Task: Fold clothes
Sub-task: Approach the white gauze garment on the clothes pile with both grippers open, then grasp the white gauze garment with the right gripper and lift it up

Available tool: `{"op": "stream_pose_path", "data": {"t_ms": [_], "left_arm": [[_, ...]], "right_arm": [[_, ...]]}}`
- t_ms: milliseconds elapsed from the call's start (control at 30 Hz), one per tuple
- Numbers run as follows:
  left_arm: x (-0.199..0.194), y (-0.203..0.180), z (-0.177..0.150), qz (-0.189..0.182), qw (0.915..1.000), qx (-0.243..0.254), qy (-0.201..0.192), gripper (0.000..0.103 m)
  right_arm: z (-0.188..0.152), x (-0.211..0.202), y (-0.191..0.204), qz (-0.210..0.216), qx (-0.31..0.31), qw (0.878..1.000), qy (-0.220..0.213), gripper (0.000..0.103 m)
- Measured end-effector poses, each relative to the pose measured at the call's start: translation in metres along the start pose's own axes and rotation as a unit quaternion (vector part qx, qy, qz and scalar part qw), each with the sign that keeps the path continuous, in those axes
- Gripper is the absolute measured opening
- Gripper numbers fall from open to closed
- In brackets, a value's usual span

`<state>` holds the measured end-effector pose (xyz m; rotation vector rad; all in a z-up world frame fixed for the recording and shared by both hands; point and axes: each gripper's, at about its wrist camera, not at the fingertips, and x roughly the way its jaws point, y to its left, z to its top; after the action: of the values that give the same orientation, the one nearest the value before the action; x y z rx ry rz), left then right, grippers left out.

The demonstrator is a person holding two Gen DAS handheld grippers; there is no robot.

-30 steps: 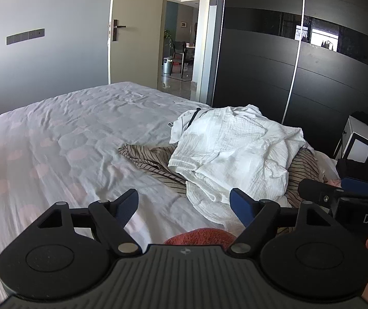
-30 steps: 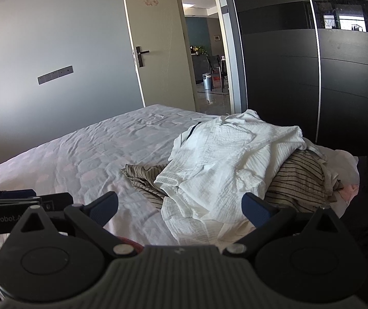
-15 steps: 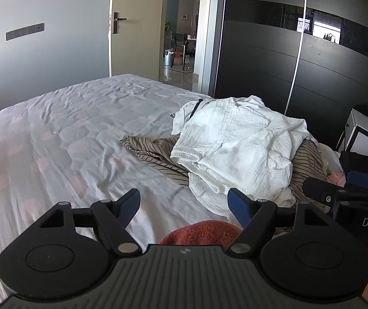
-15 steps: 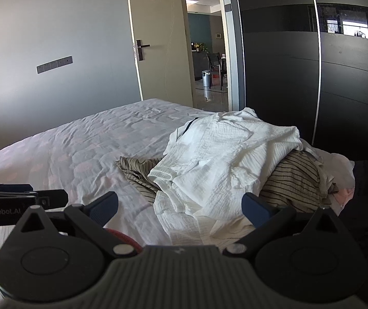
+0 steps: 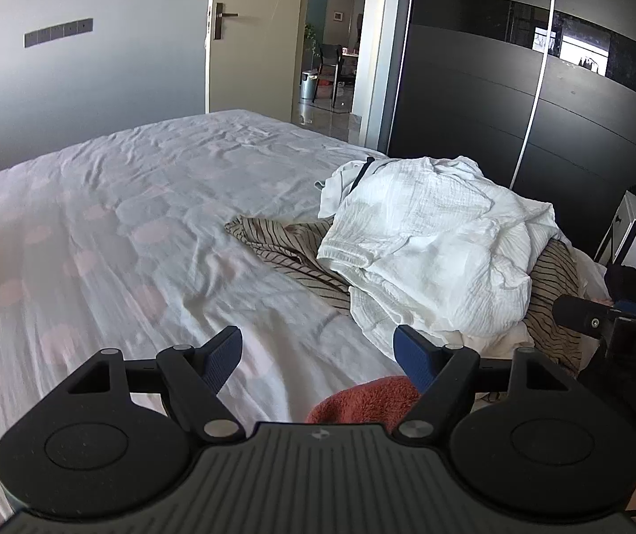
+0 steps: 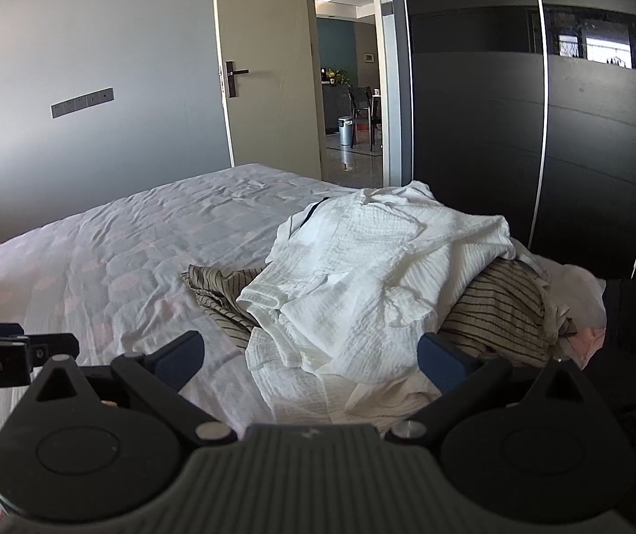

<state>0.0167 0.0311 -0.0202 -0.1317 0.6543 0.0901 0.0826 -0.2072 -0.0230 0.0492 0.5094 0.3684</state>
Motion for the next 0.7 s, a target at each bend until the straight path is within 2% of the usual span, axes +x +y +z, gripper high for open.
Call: {"op": "stream_pose_path", "data": {"t_ms": [100,167,267,467,533,600,700], "left_arm": [[0.007,0.012,0.005,0.011,0.9999,-0.01,0.007,0.089],[0.012,0.021,0.009,0.02,0.9997,-0.014,0.008,0.089],[0.02,0.035,0.014,0.029,0.9991,-0.026,0.014,0.089],[0.032,0.059,0.015,0.059,0.9972,-0.03,0.034,0.089],[0.032,0.068,0.014,0.069,0.9963,-0.034,0.039,0.089],[0.032,0.077,0.013,0.079,0.9952,-0.039,0.043,0.089],[0.032,0.091,0.012,0.095,0.9932,-0.045,0.05,0.089]], "right_arm": [[0.006,0.014,-0.014,0.023,0.032,0.999,0.022,0.103],[0.013,0.025,-0.022,0.024,0.034,0.999,0.022,0.103],[0.025,0.046,-0.032,0.007,0.01,1.0,0.02,0.103],[0.044,0.111,-0.05,-0.02,-0.034,0.998,0.046,0.101],[0.047,0.135,-0.051,-0.03,-0.047,0.997,0.051,0.097],[0.05,0.158,-0.05,-0.039,-0.061,0.996,0.055,0.096],[0.053,0.194,-0.055,-0.055,-0.054,0.994,0.075,0.083]]}}
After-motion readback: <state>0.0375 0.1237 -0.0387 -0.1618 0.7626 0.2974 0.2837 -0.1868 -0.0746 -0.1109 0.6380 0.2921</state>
